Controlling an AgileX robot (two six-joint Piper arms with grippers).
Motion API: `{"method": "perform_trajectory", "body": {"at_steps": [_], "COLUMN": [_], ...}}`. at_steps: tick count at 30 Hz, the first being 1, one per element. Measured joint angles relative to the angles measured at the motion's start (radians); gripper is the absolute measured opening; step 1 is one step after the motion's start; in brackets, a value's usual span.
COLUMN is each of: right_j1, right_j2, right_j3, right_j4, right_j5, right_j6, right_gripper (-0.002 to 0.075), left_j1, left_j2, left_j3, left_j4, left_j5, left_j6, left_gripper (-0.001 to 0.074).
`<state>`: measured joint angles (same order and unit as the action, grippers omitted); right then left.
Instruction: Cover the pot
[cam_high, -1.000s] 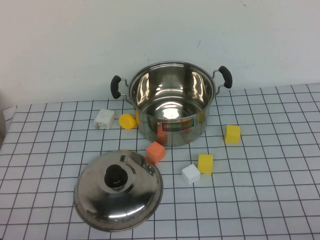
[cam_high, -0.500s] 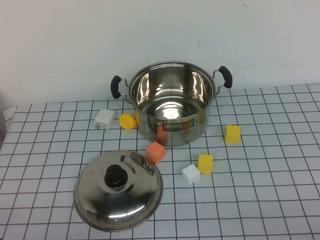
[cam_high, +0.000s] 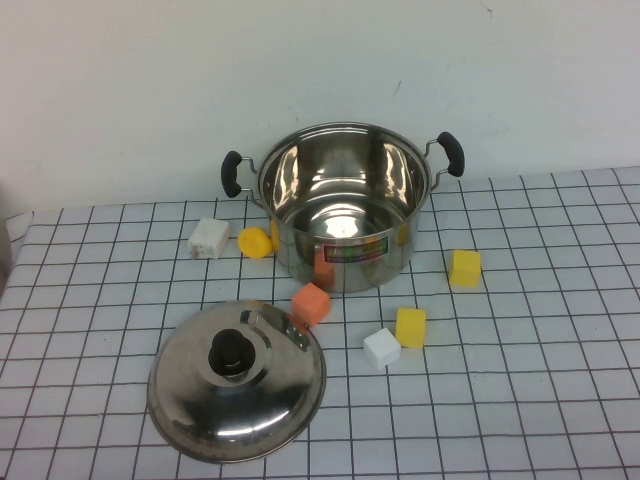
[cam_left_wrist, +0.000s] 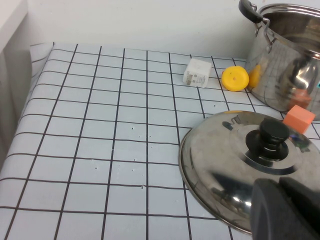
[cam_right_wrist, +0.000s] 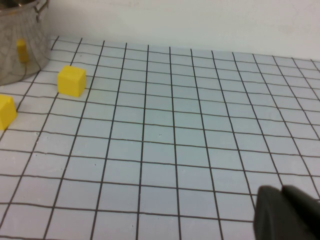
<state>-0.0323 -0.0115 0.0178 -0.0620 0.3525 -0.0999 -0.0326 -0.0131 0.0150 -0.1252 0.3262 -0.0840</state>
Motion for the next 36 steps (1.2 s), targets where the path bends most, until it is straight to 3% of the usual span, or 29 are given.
{"method": "perform_trajectory", "body": {"at_steps": [8,17,25,28,36], "right_j1": [0.000,0.000,0.000,0.000,0.000], "right_j2": [0.000,0.000,0.000,0.000,0.000], "right_j3": [0.000,0.000,0.000,0.000,0.000], "right_j4": [0.000,0.000,0.000,0.000,0.000], "right_j5": [0.000,0.000,0.000,0.000,0.000], "right_j6": [0.000,0.000,0.000,0.000,0.000], "right_gripper": [0.0009,0.0009,0.0009,0.0009,0.0009], "left_j1": [0.000,0.000,0.000,0.000,0.000], "left_j2": [0.000,0.000,0.000,-0.002,0.081], "left_j3": [0.005,0.005,0.005,0.002,-0.360], "left_j4": [0.000,0.000,0.000,-0.006,-0.004], "left_j5": [-0.078,-0.656,-0.993,-0.971,-0.404], "left_j6": [0.000,0.000,-0.017,-0.059,-0.043], "left_gripper": [-0.0003,-0.0003,-0.0003,-0.0002,-0.0002]}}
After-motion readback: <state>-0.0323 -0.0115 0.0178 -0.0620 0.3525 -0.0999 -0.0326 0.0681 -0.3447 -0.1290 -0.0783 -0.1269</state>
